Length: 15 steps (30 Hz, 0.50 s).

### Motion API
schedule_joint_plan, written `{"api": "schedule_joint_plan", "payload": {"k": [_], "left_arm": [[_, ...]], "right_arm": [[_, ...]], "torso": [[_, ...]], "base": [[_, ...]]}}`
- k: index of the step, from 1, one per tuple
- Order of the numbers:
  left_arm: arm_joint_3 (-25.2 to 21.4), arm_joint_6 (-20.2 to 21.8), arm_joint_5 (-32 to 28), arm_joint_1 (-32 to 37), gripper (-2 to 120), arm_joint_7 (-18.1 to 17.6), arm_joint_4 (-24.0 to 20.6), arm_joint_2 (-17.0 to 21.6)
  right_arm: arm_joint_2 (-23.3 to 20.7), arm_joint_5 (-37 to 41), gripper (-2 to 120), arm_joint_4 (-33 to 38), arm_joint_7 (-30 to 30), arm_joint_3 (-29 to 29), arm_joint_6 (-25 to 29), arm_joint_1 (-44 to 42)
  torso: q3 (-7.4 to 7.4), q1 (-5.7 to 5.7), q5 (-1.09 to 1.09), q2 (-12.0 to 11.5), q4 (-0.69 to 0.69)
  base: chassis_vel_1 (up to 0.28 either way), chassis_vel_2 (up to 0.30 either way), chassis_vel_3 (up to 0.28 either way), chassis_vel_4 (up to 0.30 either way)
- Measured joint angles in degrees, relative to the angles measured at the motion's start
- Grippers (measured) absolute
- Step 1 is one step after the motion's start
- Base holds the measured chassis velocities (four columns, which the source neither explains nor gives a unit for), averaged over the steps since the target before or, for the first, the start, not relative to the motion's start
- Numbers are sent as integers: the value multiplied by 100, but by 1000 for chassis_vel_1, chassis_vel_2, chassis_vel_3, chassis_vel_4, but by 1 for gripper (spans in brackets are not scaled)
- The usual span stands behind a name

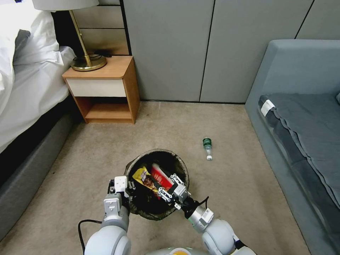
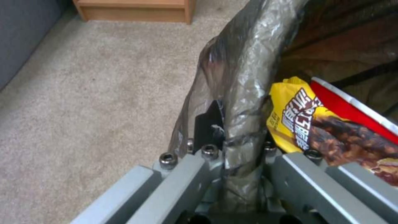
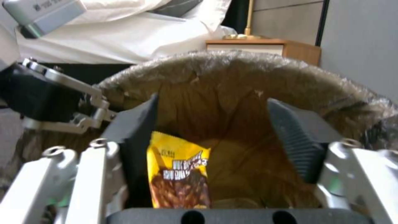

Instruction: Pick up the trash bin, then pick up the garbage from the floor and place it into the trash bin.

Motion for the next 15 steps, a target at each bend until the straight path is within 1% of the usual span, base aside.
{"api": "schedule_joint_plan", "payload": {"k": [2,3,4,5,6,7,9,13,15], "left_arm": [[1,-2,5,-13,0,1,0,-13],[1,-2,5,-13,0,1,0,-13],[5,-3,9,-11,0,1,0,-16],[7,-3,11,-9,0,1,0,-16],[7,-6,16,-5,0,2,5,-15],[7,-6,16,-5,0,2,5,-15],[-3,-13,17,-10,0,4,50,-8],[-8,-14,19,-19,0,4,93,-5],[-8,-15,19,-37,0,5,141,-9]], "right_arm": [[-5,-9,76,42,0,2,-5,35],[-5,-9,76,42,0,2,-5,35],[-5,-23,81,69,3,7,-5,48],[-4,-32,84,108,10,13,-5,50],[3,-51,92,228,28,21,-5,42],[3,-51,92,228,28,21,-5,42],[24,-131,99,477,97,32,2,13],[39,-258,100,730,183,65,25,-15],[48,-357,100,1069,355,102,21,-62]], "torso": [[0,0,0,0,0],[0,0,0,0,0],[0,0,0,0,0],[0,0,0,0,0],[0,0,0,0,0],[0,0,0,0,0],[0,0,0,0,0],[0,0,0,0,0],[0,0,0,0,0]], "base": [[0,0,0,0],[0,0,0,0],[0,0,0,0],[0,0,0,0],[0,0,0,0],[0,0,0,0],[0,0,0,0],[0,0,0,0],[0,0,0,0]]}}
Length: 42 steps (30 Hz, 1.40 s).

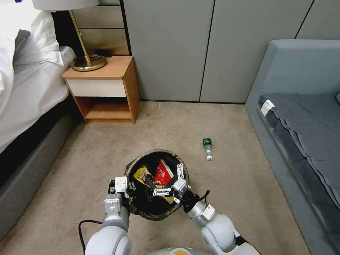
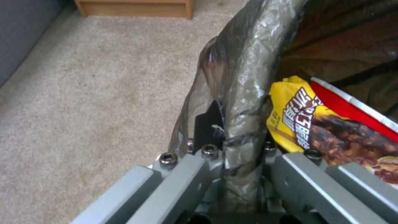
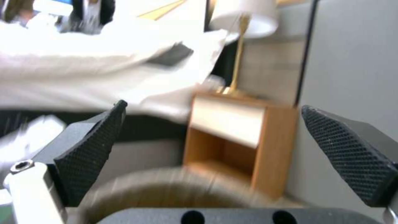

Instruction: Pick up the trash bin, then pick up the garbage from the floor and place it into the trash bin.

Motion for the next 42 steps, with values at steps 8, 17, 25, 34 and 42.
{"api": "schedule_joint_plan", "payload": {"k": [8,17,25,34,42], "left_arm": [[-98,-4,-28,-45,0,0,118,6],[-286,-4,-240,-118,0,0,142,46],[-416,67,-413,-189,0,-12,71,106],[-409,111,-428,-237,0,-18,54,85],[-408,121,-429,-233,0,-22,51,83]], "right_arm": [[143,-272,100,1374,1082,566,-136,-454],[287,-210,100,1774,1715,1409,114,-1265],[407,-53,100,1390,1835,2190,623,-1753],[472,11,100,873,1813,2469,894,-1984],[504,35,100,643,1788,2482,930,-1920]], "torso": [[0,0,0,0,0],[0,0,1,0,-1],[0,0,1,0,0],[1,0,0,0,0],[0,0,0,0,0]], "base": [[0,0,0,0],[0,0,0,0],[0,0,0,0],[0,0,0,0],[0,0,0,0]]}}
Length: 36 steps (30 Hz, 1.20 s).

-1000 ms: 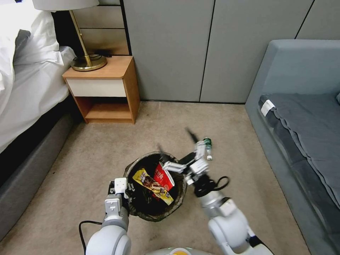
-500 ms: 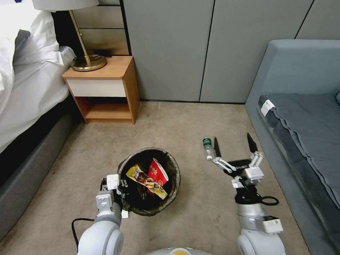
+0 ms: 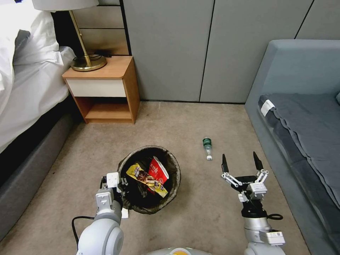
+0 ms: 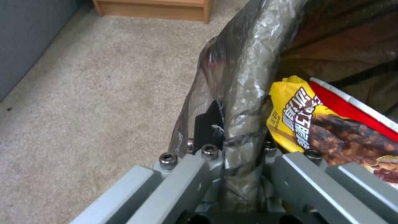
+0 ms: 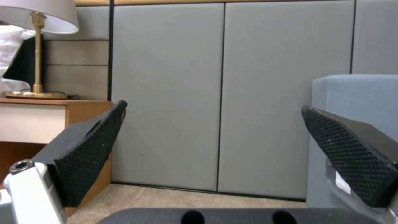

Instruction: Pick up the trash bin, then pick up the garbage from the floor and place it into the trash bin.

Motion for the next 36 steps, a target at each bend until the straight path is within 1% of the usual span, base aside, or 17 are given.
{"api": "schedule_joint_plan", "payload": {"k": [10,18,20,22,30,35,36], "left_arm": [[2,-2,-3,28,0,-4,-11,-5],[3,-7,0,35,0,-6,-38,-5],[5,-7,5,39,0,-6,-43,-11],[6,-7,7,41,0,-6,-44,-12],[4,-11,15,54,0,-9,-54,-13],[5,-18,19,53,0,-9,-57,-16],[4,-18,18,53,0,-8,-57,-17]], "right_arm": [[16,-1,100,-57,-27,-6,17,75],[12,3,100,-57,-27,15,19,104],[8,4,100,-57,-27,16,19,112],[6,5,100,-56,-27,18,19,112],[-7,14,100,-57,-58,26,24,127],[-7,16,100,-87,-208,49,196,212],[-5,8,100,-98,-240,51,222,225]], "torso": [[0,0,0,0,0],[0,-1,-1,0,-1],[0,0,3,0,0],[0,0,-1,0,0],[1,0,2,0,0],[1,2,-3,-1,-1],[1,1,0,-1,0]], "base": [[0,0,0,0],[-116,104,109,-102],[-170,206,197,-191],[-202,210,213,-220],[-253,256,270,-253],[-303,300,296,-313],[-233,265,254,-223]]}}
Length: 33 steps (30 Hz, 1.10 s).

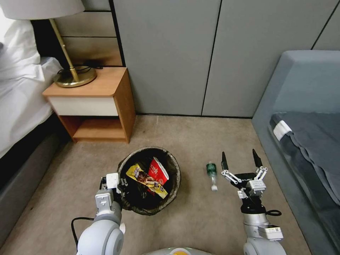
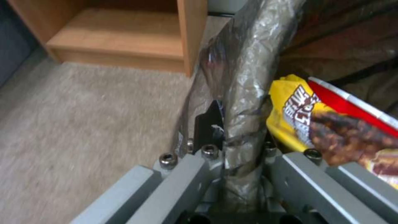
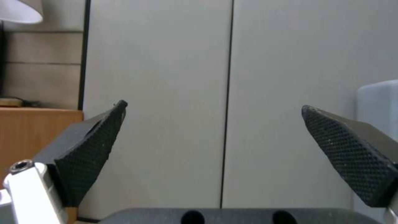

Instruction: Pick up the trash bin, then pick up the garbage from the floor and place it into the trash bin.

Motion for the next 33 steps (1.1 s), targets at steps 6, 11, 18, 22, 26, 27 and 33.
{"api": "schedule_joint_plan", "payload": {"k": [6,11,18,22,26,27,33], "left_arm": [[1,-3,0,-6,0,1,0,-1],[2,-2,0,1,0,1,1,1],[-1,-5,7,31,0,1,1,-2],[3,-14,18,51,0,1,-3,-10],[2,-20,22,65,0,0,-31,-9],[1,-21,22,70,0,0,-37,-6],[-5,-32,21,95,0,0,-65,14]], "right_arm": [[-2,-11,100,-4,-23,-7,46,60],[-40,-70,100,-34,15,-20,5,204],[-138,-65,100,-4,187,-124,-402,585],[-213,14,100,85,335,-282,-947,829],[-297,160,100,130,572,-526,-1749,1107],[-323,208,100,120,621,-577,-1916,1174],[-544,690,100,36,892,-810,-2949,1476]], "torso": [[0,0,0,0,-1],[-2,-2,0,0,-1],[-2,-1,0,0,0],[-1,-1,-1,0,0],[-2,-1,0,0,0],[-2,-1,-1,1,-1],[-1,-1,0,0,0]], "base": [[-137,134,116,-119],[68,-43,-68,35],[14,-20,-30,21],[0,0,0,0],[0,0,0,0],[0,0,0,0],[0,0,0,0]]}}
